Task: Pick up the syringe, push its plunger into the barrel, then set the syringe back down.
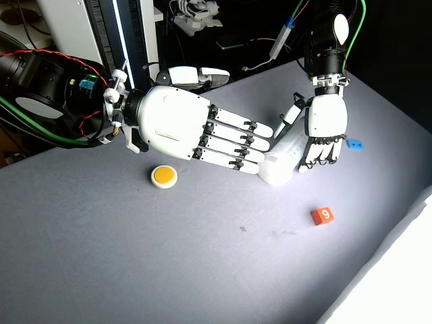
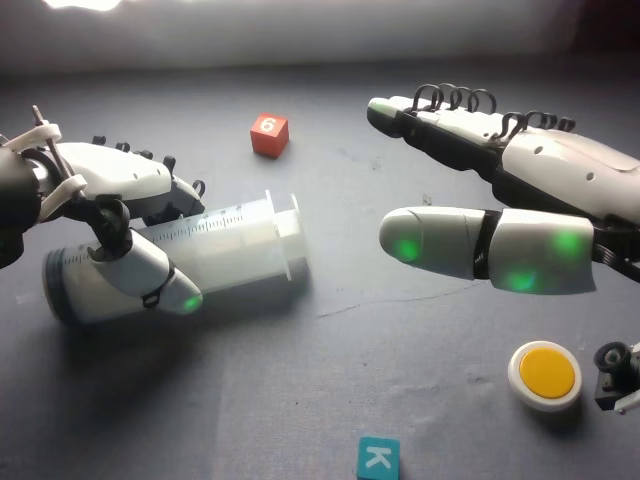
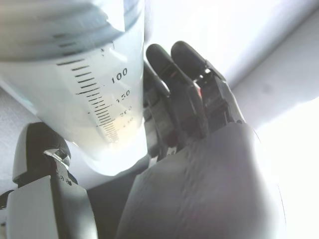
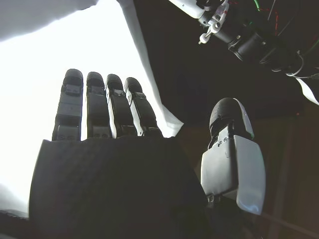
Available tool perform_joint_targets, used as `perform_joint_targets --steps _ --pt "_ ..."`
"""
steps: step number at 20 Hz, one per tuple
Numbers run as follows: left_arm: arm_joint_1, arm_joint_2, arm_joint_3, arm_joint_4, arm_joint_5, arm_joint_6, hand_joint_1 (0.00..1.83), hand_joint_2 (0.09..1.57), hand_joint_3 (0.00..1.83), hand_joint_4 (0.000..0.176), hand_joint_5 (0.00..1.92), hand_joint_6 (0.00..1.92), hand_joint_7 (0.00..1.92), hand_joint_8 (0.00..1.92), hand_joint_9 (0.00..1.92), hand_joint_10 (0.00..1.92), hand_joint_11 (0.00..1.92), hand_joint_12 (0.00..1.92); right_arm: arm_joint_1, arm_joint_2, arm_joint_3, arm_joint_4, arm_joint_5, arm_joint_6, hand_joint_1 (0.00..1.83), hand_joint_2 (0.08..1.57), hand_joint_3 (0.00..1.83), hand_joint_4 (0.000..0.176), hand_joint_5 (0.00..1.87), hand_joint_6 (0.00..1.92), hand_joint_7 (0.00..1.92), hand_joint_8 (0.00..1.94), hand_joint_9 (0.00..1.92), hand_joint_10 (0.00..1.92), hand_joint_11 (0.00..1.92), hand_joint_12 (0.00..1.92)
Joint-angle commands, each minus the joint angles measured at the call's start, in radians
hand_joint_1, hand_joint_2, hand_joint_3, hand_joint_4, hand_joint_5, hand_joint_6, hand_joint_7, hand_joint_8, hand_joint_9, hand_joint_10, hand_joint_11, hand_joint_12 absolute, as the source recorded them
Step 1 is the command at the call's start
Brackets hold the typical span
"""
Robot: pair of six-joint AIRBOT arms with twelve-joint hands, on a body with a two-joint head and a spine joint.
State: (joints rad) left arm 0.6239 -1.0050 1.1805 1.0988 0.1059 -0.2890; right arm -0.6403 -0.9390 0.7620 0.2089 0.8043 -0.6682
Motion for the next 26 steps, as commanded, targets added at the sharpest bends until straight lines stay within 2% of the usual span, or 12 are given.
perform_joint_targets --steps 1,3,7,9,12,16,22,25,26 --pt "-0.011 0.005 -0.005 0.009 -0.010 0.002 0.58 0.98 0.00 0.000 0.35 0.13 0.53 0.08 0.37 0.54 0.00 1.45 0.009 0.003 -0.006 -0.022 0.124 0.006 0.00 1.08 0.00 0.000 0.03 0.00 0.00 0.00 0.00 0.00 0.00 0.00" --pt "-0.013 0.007 -0.007 0.009 -0.010 0.002 0.56 0.96 0.00 0.000 0.35 0.07 0.53 0.03 0.41 0.40 0.01 1.40 0.011 0.004 -0.006 -0.023 0.125 0.006 0.00 1.08 0.00 0.000 0.03 0.00 0.00 0.00 0.00 0.00 0.00 0.00" --pt "-0.015 0.010 -0.007 0.009 -0.010 0.002 0.55 0.94 0.00 0.000 0.25 0.00 0.39 0.00 0.32 0.26 0.00 1.30 0.011 0.005 -0.006 -0.030 0.129 0.006 0.00 1.08 0.00 0.000 0.03 0.00 0.00 0.00 0.00 0.00 0.00 0.00" --pt "-0.019 0.010 -0.007 0.009 -0.010 0.002 0.52 0.91 0.00 0.000 0.15 0.00 0.28 0.00 0.24 0.19 0.00 1.19 0.011 0.006 -0.007 -0.031 0.130 0.006 0.00 1.08 0.00 0.000 0.03 0.00 0.00 0.00 0.00 0.00 0.00 0.00" --pt "-0.023 0.012 -0.003 0.009 -0.010 0.002 0.51 0.90 0.00 0.000 0.11 0.00 0.23 0.00 0.20 0.13 0.00 1.07 0.011 0.008 -0.008 -0.034 0.132 0.006 0.00 1.08 0.00 0.000 0.02 0.00 0.00 0.00 0.00 0.00 0.00 0.00" --pt "-0.036 0.020 0.001 0.009 -0.014 0.002 0.51 0.91 0.00 0.000 0.09 0.00 0.21 0.00 0.21 0.09 0.00 1.06 0.010 0.008 -0.009 -0.045 0.132 0.005 0.00 1.08 0.00 0.000 0.03 0.00 0.00 0.00 0.00 0.00 0.00 0.00" --pt "-0.133 0.052 0.023 0.009 -0.008 -0.072 0.49 0.92 0.01 0.000 0.08 0.00 0.20 0.00 0.21 0.07 0.00 1.07 0.008 0.009 -0.010 -0.063 0.140 0.005 0.00 1.07 0.00 0.000 0.02 0.00 0.00 0.00 0.00 0.00 0.00 0.00" --pt "-0.184 0.087 0.038 0.018 -0.093 -0.071 0.51 0.92 0.00 0.000 0.08 0.00 0.20 0.00 0.21 0.06 0.00 1.03 0.008 0.013 -0.010 -0.071 0.145 0.003 0.00 1.08 0.00 0.000 0.02 0.00 0.00 0.00 0.00 0.00 0.00 0.00" --pt "-0.189 0.095 0.041 0.047 -0.132 -0.071 0.50 0.92 0.00 0.000 0.09 0.00 0.21 0.01 0.21 0.06 0.00 1.05 0.010 0.015 -0.010 -0.074 0.145 0.003 0.00 1.07 0.00 0.000 0.01 0.00 0.00 0.00 0.00 0.00 0.00 0.00"
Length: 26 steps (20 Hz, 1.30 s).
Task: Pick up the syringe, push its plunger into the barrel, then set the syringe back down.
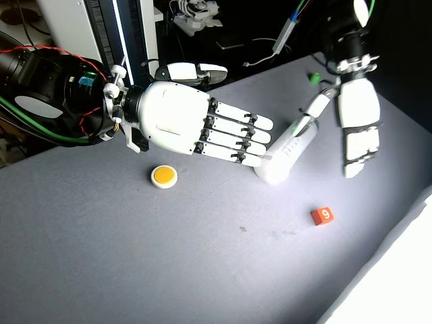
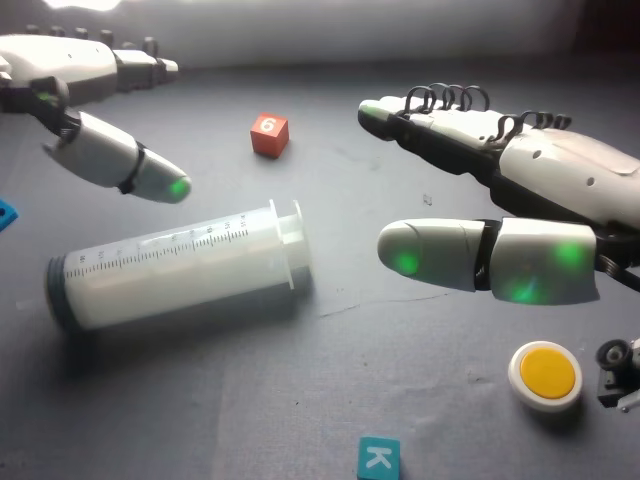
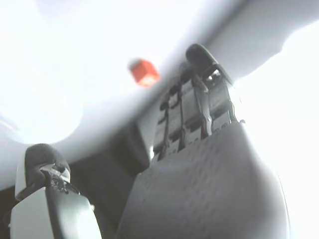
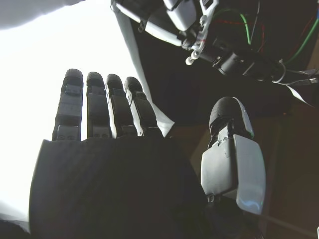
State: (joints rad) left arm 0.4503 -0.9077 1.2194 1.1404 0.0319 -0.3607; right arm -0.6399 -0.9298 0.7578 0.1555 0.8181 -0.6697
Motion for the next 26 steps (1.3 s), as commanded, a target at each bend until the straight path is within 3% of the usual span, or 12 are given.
perform_joint_targets --steps 1,5,6,8,9,11,13,14,16,20,23,26 --pt "-0.020 0.012 0.008 0.037 -0.138 0.005 0.49 0.93 0.01 0.000 0.09 0.00 0.20 0.00 0.21 0.05 0.00 1.06 0.014 0.010 -0.006 -0.026 0.132 0.005 0.00 1.07 0.00 0.000 0.01 0.00 0.00 0.00 0.00 0.00 0.00 0.00" --pt "-0.027 0.064 0.004 0.037 -0.323 0.036 0.32 1.04 0.00 0.000 0.46 0.21 0.63 0.27 0.48 0.59 0.01 1.48 0.020 0.029 -0.006 -0.035 0.131 0.005 0.00 1.08 0.00 0.000 0.03 0.01 0.00 0.00 0.00 0.00 0.00 0.00" --pt "-0.027 0.084 0.000 0.037 -0.412 0.051 0.29 1.04 0.00 0.000 0.39 0.91 0.54 1.01 0.42 1.22 0.12 1.77 0.019 0.035 -0.006 -0.042 0.131 0.005 0.00 1.09 0.00 0.000 0.06 0.02 0.03 0.01 0.01 0.00 0.00 0.00" --pt "-0.025 0.123 -0.021 0.037 -0.522 0.091 0.22 1.05 0.00 0.000 0.48 1.72 0.71 1.69 0.58 1.80 0.47 1.91 0.020 0.047 -0.006 -0.048 0.131 0.005 0.00 1.10 0.00 0.000 0.21 0.01 0.22 0.02 0.18 0.02 0.11 0.05" --pt "-0.022 0.147 -0.043 0.037 -0.542 0.091 0.18 1.07 0.00 0.000 0.77 1.88 0.98 1.87 0.87 1.90 0.78 1.92 0.022 0.053 -0.006 -0.049 0.131 0.005 0.00 1.12 0.00 0.000 0.40 0.06 0.52 0.01 0.49 0.00 0.19 0.58" --pt "-0.014 0.189 -0.079 0.037 -0.608 0.091 0.24 1.11 0.01 0.000 1.09 1.92 1.26 1.92 1.22 1.92 1.20 1.92 0.026 0.066 -0.010 -0.053 0.131 0.005 0.08 1.16 0.00 0.000 0.89 0.05 1.00 0.13 0.78 0.75 0.41 1.43" --pt "-0.013 0.217 -0.102 0.037 -0.649 0.092 0.19 1.20 0.00 0.000 1.29 1.92 1.41 1.92 1.44 1.92 1.51 1.92 0.028 0.074 -0.012 -0.069 0.131 0.005 0.15 1.16 0.00 0.000 0.77 1.16 0.80 1.37 0.68 1.66 0.50 1.87" --pt "-0.008 0.237 -0.117 0.037 -0.667 0.092 0.17 1.22 0.00 0.122 1.36 1.92 1.46 1.92 1.50 1.92 1.56 1.92 0.031 0.082 -0.015 -0.079 0.131 0.005 0.12 1.17 0.00 0.000 0.71 1.45 0.71 1.69 0.63 1.87 0.48 1.91" --pt "0.012 0.267 -0.133 0.037 -0.721 0.092 0.25 1.25 0.01 0.174 1.54 1.92 1.61 1.92 1.66 1.92 1.70 1.92 0.034 0.091 -0.017 -0.083 0.131 0.005 0.08 1.20 0.00 0.000 0.72 1.90 0.79 1.93 0.83 1.92 0.92 1.92" --pt "0.034 0.329 -0.165 0.037 -0.794 0.093 0.60 1.45 0.02 0.176 1.58 1.92 1.70 1.92 1.78 1.92 1.84 1.92 0.041 0.105 -0.018 -0.106 0.124 0.005 0.07 1.25 0.00 0.000 1.12 1.92 1.21 1.94 1.26 1.92 1.41 1.92" --pt "0.018 0.361 -0.175 0.048 -0.826 0.093 1.24 1.39 0.00 0.175 1.62 1.92 1.70 1.92 1.79 1.92 1.84 1.92 0.058 0.126 -0.018 -0.189 0.064 0.004 0.82 1.43 0.00 0.000 1.30 1.92 1.40 1.94 1.47 1.92 1.62 1.92" --pt "0.004 0.368 -0.177 0.056 -0.860 0.093 1.25 1.39 0.00 0.153 1.66 1.92 1.71 1.92 1.80 1.92 1.84 1.92 0.079 0.150 -0.017 -0.263 0.038 0.004 0.91 1.45 0.00 0.000 1.29 1.92 1.44 1.94 1.50 1.92 1.64 1.92"
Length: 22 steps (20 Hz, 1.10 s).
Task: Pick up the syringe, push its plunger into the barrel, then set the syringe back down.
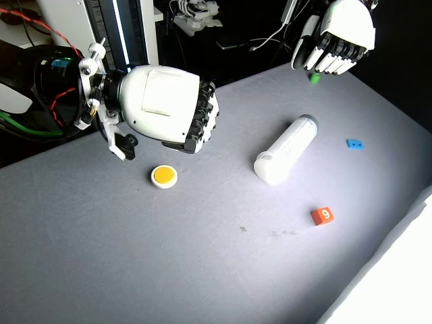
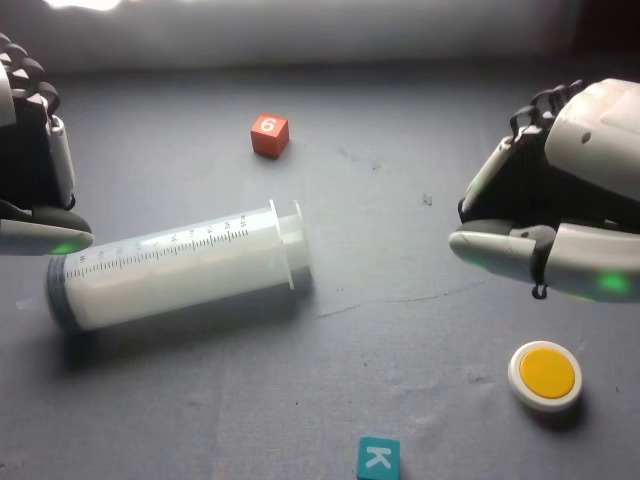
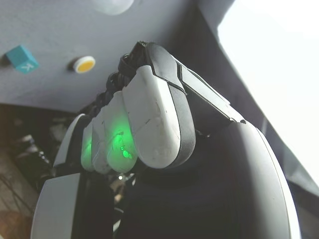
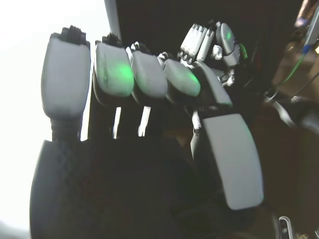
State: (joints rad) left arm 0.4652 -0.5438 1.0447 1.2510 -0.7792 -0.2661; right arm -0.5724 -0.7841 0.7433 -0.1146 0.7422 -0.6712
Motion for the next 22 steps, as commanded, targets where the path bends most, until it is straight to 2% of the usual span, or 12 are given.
perform_joint_targets --steps 1,4,7,9,12,13,16,18,19,21,22 --pt "-0.011 0.004 0.001 -0.055 -0.063 -0.001 1.28 1.37 0.00 0.146 1.64 1.92 1.70 1.92 1.80 1.92 1.83 1.92 0.020 0.011 -0.002 -0.026 0.101 0.006 0.88 1.46 0.01 0.000 1.28 1.92 1.43 1.94 1.49 1.92 1.63 1.92" --pt "-0.005 0.008 0.003 -0.049 -0.090 -0.001 1.27 1.39 0.00 0.123 1.65 1.92 1.71 1.92 1.79 1.92 1.83 1.92 0.043 0.032 0.005 -0.106 0.083 0.006 0.88 1.47 0.00 0.000 1.27 1.92 1.41 1.94 1.47 1.92 1.62 1.92" --pt "-0.002 0.015 0.002 0.010 -0.116 0.006 1.24 1.39 0.00 0.095 1.65 1.92 1.70 1.92 1.77 1.92 1.80 1.92 0.068 0.036 0.028 -0.142 0.083 0.006 0.86 1.47 0.00 0.000 1.26 1.92 1.41 1.94 1.47 1.92 1.61 1.92" --pt "-0.010 0.014 0.008 0.010 -0.117 0.006 1.15 1.42 0.00 0.104 1.61 1.92 1.70 1.92 1.77 1.92 1.80 1.92 0.066 0.041 0.032 -0.157 0.068 0.006 0.81 1.47 0.00 0.000 1.24 1.92 1.39 1.94 1.47 1.92 1.62 1.92" --pt "-0.005 0.001 0.040 0.024 -0.182 0.018 1.19 1.41 0.00 0.136 1.62 1.92 1.70 1.92 1.78 1.92 1.82 1.92 0.066 0.041 0.033 -0.165 0.048 0.001 0.83 1.47 0.00 0.000 1.25 1.92 1.41 1.94 1.49 1.92 1.64 1.92" --pt "-0.006 -0.001 0.047 0.025 -0.226 0.028 1.19 1.40 0.00 0.141 1.62 1.92 1.69 1.92 1.78 1.92 1.82 1.92 0.070 0.041 0.032 -0.165 0.048 0.001 0.83 1.47 0.00 0.000 1.26 1.92 1.40 1.94 1.48 1.92 1.64 1.92" --pt "-0.002 0.004 0.046 0.013 -0.229 0.047 1.15 1.40 0.00 0.146 1.61 1.92 1.68 1.92 1.75 1.92 1.78 1.92 0.072 0.041 0.032 -0.165 0.048 0.001 0.80 1.47 0.00 0.005 1.23 1.92 1.39 1.94 1.46 1.92 1.62 1.92" --pt "0.014 0.007 0.039 -0.061 -0.244 0.114 1.16 1.39 0.00 0.149 1.60 1.92 1.67 1.92 1.75 1.92 1.78 1.92 0.072 0.041 0.032 -0.165 0.048 0.001 0.80 1.46 0.00 0.011 1.23 1.92 1.38 1.94 1.45 1.92 1.61 1.92" --pt "0.029 0.007 0.043 -0.108 -0.321 0.127 1.15 1.40 0.00 0.155 1.60 1.92 1.68 1.92 1.76 1.92 1.79 1.92 0.071 0.041 0.032 -0.165 0.048 0.001 0.82 1.45 0.00 0.016 1.22 1.92 1.38 1.94 1.45 1.92 1.61 1.92" --pt "0.050 0.011 0.030 -0.170 -0.369 0.151 1.18 1.40 0.00 0.157 1.65 1.92 1.72 1.92 1.80 1.92 1.83 1.92 0.071 0.041 0.032 -0.165 0.049 0.001 0.80 1.46 0.00 0.028 1.19 1.92 1.33 1.94 1.40 1.92 1.57 1.92" --pt "0.053 0.015 0.011 -0.198 -0.342 0.181 1.18 1.41 0.00 0.155 1.65 1.92 1.73 1.92 1.81 1.92 1.83 1.92 0.070 0.041 0.031 -0.165 0.049 0.001 0.81 1.45 0.00 0.035 1.20 1.92 1.33 1.94 1.39 1.92 1.56 1.92"
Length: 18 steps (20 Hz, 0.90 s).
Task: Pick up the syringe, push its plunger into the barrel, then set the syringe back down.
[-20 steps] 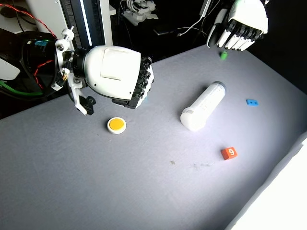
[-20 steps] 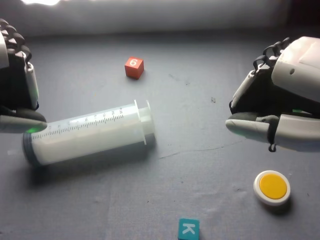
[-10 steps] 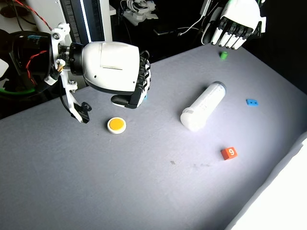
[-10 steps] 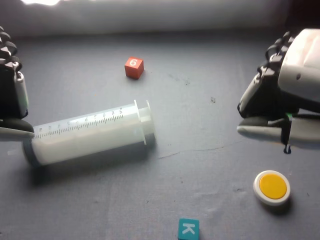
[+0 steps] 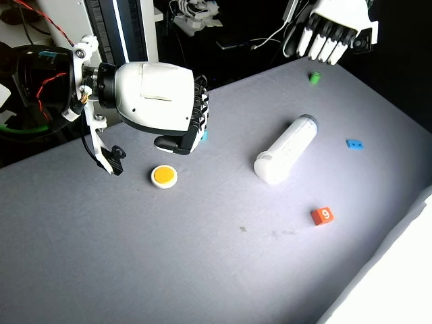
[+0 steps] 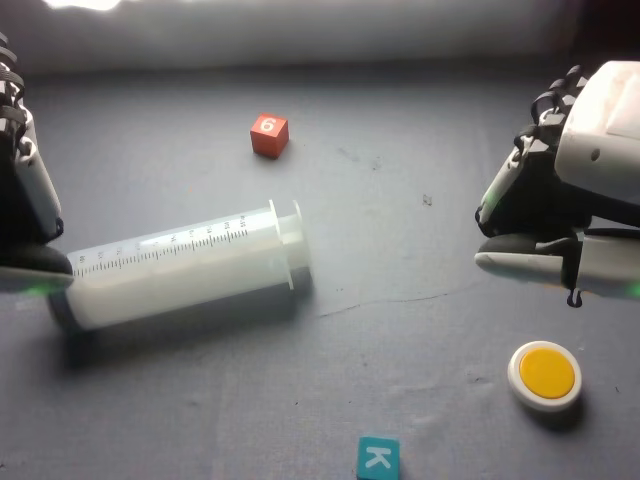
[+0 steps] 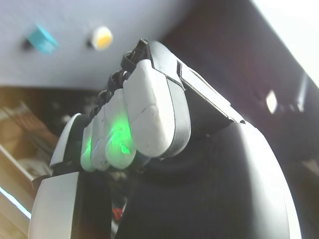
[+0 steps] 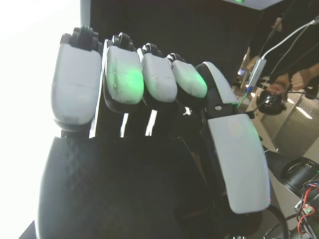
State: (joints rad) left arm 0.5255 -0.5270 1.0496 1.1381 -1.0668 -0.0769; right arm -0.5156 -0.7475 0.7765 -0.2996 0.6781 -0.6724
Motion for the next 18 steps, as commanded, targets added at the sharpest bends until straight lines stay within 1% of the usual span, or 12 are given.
perform_joint_targets --steps 1,2,3,4,7,8,9,12,13,15,16,18 --pt "-0.005 0.000 -0.010 -0.110 -0.029 0.021 1.18 1.41 0.00 0.155 1.65 1.92 1.73 1.92 1.81 1.92 1.83 1.92 0.014 0.004 -0.002 0.020 0.114 0.002 0.81 1.45 0.00 0.035 1.20 1.92 1.33 1.94 1.39 1.92 1.56 1.92" --pt "-0.004 -0.002 -0.020 -0.122 -0.039 0.027 1.20 1.40 0.00 0.152 1.66 1.92 1.73 1.92 1.81 1.92 1.83 1.92 0.014 0.004 -0.002 0.020 0.116 0.002 0.81 1.44 0.00 0.040 1.21 1.92 1.34 1.94 1.40 1.92 1.56 1.92" --pt "-0.005 -0.002 -0.030 -0.121 -0.032 0.041 1.18 1.41 0.00 0.148 1.67 1.92 1.74 1.92 1.81 1.92 1.83 1.92 0.013 0.004 -0.002 0.020 0.117 0.002 0.78 1.45 0.00 0.045 1.21 1.92 1.35 1.94 1.40 1.92 1.56 1.92" --pt "-0.005 -0.002 -0.040 -0.108 -0.028 0.052 1.17 1.41 0.00 0.149 1.66 1.92 1.74 1.92 1.81 1.92 1.83 1.92 0.013 0.004 -0.002 0.020 0.118 0.003 0.78 1.45 0.00 0.051 1.21 1.92 1.34 1.94 1.40 1.92 1.56 1.92" --pt "-0.004 -0.001 -0.042 -0.090 -0.043 0.061 1.16 1.41 0.00 0.165 1.64 1.92 1.73 1.92 1.80 1.92 1.83 1.92 0.014 0.004 -0.002 0.020 0.119 0.003 0.78 1.43 0.00 0.068 1.17 1.92 1.32 1.94 1.37 1.92 1.54 1.92" --pt "-0.004 0.000 -0.042 -0.086 -0.045 0.064 1.14 1.42 0.00 0.169 1.64 1.92 1.73 1.92 1.81 1.92 1.84 1.92 0.013 0.004 -0.002 0.020 0.119 0.003 0.76 1.44 0.00 0.075 1.18 1.92 1.31 1.94 1.37 1.92 1.54 1.92" --pt "-0.001 0.002 -0.041 -0.086 -0.050 0.069 1.13 1.42 0.00 0.167 1.64 1.92 1.72 1.92 1.80 1.92 1.83 1.92 0.013 0.004 -0.003 0.020 0.119 0.003 0.74 1.44 0.00 0.079 1.19 1.92 1.31 1.94 1.37 1.92 1.55 1.92" --pt "-0.002 0.005 -0.044 -0.087 -0.050 0.070 1.15 1.41 0.00 0.166 1.64 1.92 1.71 1.92 1.80 1.92 1.82 1.92 0.012 0.004 -0.004 0.019 0.119 0.003 0.74 1.44 0.00 0.081 1.19 1.92 1.31 1.94 1.38 1.92 1.55 1.92" --pt "-0.002 0.005 -0.042 -0.087 -0.051 0.075 1.16 1.41 0.00 0.167 1.64 1.92 1.72 1.92 1.81 1.92 1.84 1.92 0.012 0.004 -0.005 0.019 0.120 0.003 0.75 1.44 0.00 0.084 1.21 1.92 1.32 1.94 1.38 1.92 1.56 1.92" --pt "-0.002 0.005 -0.037 -0.087 -0.054 0.079 1.13 1.41 0.00 0.175 1.65 1.92 1.73 1.92 1.80 1.92 1.83 1.92 0.013 0.004 -0.005 0.019 0.121 0.003 0.77 1.44 0.00 0.090 1.22 1.92 1.34 1.94 1.40 1.92 1.56 1.92" --pt "-0.005 0.004 -0.035 -0.087 -0.057 0.080 1.18 1.41 0.00 0.176 1.66 1.92 1.71 1.92 1.79 1.92 1.81 1.92 0.013 0.004 -0.005 0.019 0.122 0.003 0.75 1.45 0.00 0.094 1.22 1.92 1.34 1.94 1.40 1.92 1.55 1.92" --pt "-0.006 0.005 -0.036 -0.086 -0.067 0.080 1.18 1.39 0.00 0.168 1.67 1.92 1.70 1.92 1.76 1.92 1.79 1.92 0.013 0.004 -0.006 0.017 0.122 0.003 0.75 1.44 0.00 0.098 1.24 1.92 1.35 1.94 1.40 1.92 1.55 1.92"
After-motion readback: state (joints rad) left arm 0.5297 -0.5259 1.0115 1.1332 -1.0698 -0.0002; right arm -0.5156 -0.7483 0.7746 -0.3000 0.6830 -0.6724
